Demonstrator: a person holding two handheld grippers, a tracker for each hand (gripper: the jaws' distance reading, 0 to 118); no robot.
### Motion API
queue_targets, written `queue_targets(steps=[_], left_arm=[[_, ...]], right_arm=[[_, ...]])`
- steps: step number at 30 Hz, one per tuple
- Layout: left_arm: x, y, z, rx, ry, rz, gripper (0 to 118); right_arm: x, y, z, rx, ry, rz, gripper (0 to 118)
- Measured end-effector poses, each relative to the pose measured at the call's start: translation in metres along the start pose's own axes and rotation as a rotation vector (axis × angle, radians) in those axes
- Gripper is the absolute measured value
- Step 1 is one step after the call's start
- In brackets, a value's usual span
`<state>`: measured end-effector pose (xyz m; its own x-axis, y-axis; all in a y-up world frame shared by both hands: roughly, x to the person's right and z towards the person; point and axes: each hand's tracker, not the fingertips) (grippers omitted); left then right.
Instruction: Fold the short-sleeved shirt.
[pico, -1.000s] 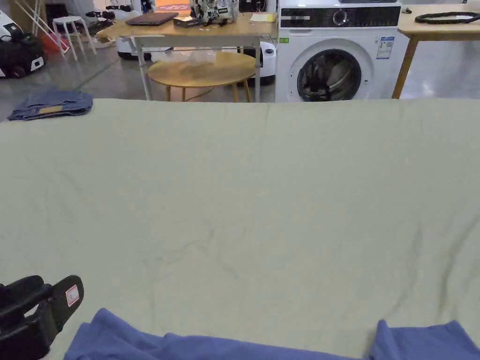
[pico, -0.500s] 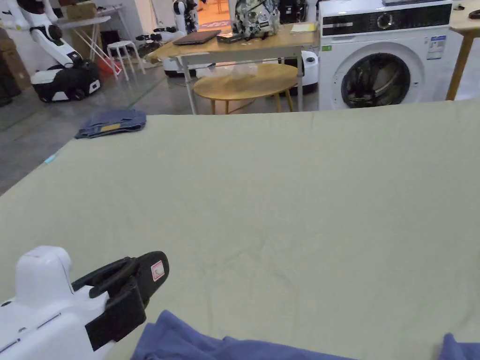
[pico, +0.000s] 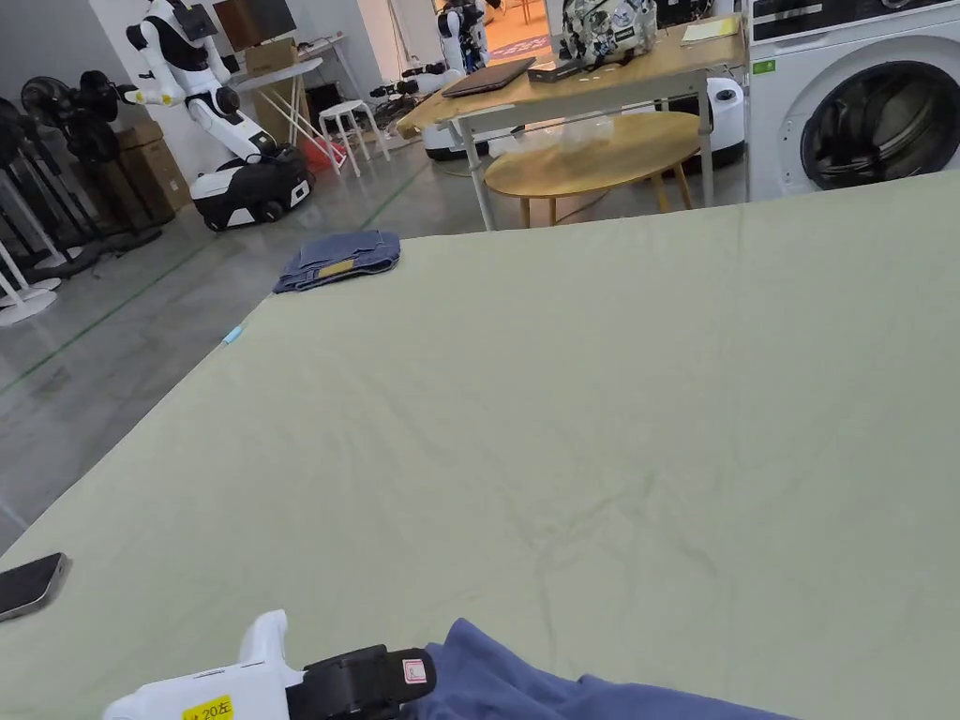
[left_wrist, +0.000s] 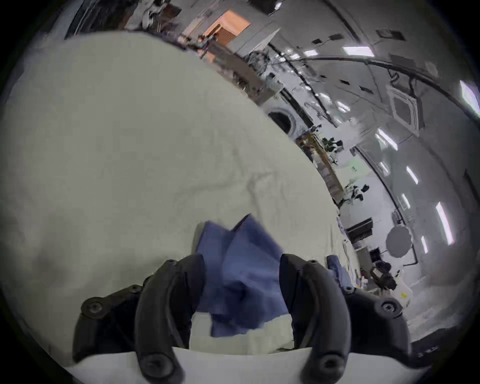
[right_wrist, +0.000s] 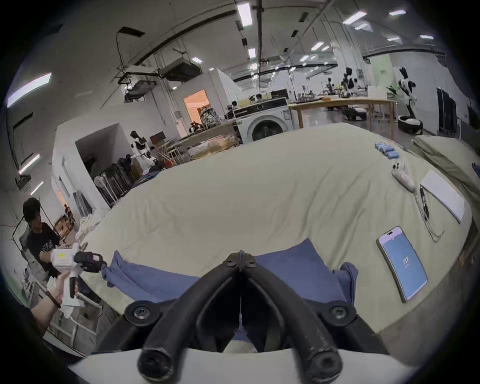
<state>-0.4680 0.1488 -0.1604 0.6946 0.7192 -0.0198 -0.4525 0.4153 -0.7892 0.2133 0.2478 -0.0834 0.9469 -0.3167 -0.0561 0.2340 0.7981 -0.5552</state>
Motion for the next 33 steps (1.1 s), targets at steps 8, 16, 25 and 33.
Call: queue_targets(steps=[8,16,25,33], left_arm=[[-0.018,-0.01,-0.042,0.046,-0.158,0.236,24],[0.009,-0.029,-0.041,0.13,-0.126,0.284,5],[0.064,0.009,0.051,0.31,0.028,0.091,5],[0.153,-0.04,-0.042,0.164,-0.01,-0.092,5]], right_arm=[[0.006,-0.004,-0.001,-0.015,-0.008,-0.036,0],[0.013,-0.006,0.004,-0.011,-0.008,-0.062,0],[0.024,-0.017,0.007,-0.024,-0.023,-0.104,0],[0.018,-0.019,0.006,-0.006,0.002,-0.144,0]])
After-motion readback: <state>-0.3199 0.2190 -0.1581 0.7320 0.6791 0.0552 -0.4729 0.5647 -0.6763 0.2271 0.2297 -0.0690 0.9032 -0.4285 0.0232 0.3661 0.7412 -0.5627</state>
